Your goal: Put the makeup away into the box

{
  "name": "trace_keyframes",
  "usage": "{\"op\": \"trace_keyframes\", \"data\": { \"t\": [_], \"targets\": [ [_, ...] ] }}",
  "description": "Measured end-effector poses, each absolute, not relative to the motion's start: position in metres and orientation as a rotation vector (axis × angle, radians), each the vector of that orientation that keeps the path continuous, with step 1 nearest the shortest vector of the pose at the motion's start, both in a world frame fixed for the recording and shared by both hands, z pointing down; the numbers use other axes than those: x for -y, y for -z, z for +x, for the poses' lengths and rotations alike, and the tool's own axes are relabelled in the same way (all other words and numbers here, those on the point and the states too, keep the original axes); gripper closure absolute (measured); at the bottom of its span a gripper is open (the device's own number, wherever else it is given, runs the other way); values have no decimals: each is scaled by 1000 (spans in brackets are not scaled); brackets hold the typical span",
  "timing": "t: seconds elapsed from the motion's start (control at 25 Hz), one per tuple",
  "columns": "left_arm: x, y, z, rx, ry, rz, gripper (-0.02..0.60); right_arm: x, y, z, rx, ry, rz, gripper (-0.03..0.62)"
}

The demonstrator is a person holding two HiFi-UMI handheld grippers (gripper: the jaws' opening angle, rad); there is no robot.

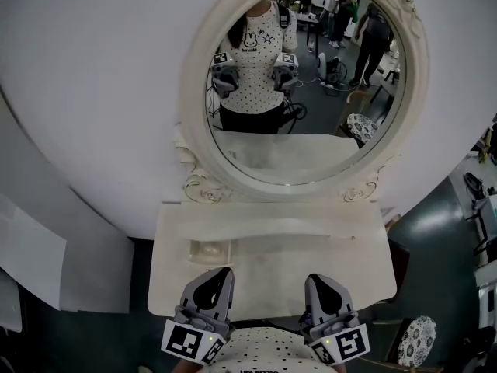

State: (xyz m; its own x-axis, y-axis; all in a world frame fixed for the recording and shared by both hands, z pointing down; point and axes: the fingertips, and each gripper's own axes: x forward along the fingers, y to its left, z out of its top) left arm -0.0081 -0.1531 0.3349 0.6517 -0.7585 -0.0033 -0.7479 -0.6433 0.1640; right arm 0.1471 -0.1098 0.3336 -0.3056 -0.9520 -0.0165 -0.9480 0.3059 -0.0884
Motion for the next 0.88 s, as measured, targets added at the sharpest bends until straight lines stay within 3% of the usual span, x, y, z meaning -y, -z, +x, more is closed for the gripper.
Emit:
{"op": "trace_keyframes", "data": {
  "t": [0.88],
  "targets": [
    [149, -336, -19, 1314, 100, 2688, 577, 117, -341, 135, -2564, 107, -1757, 589]
  ]
}}
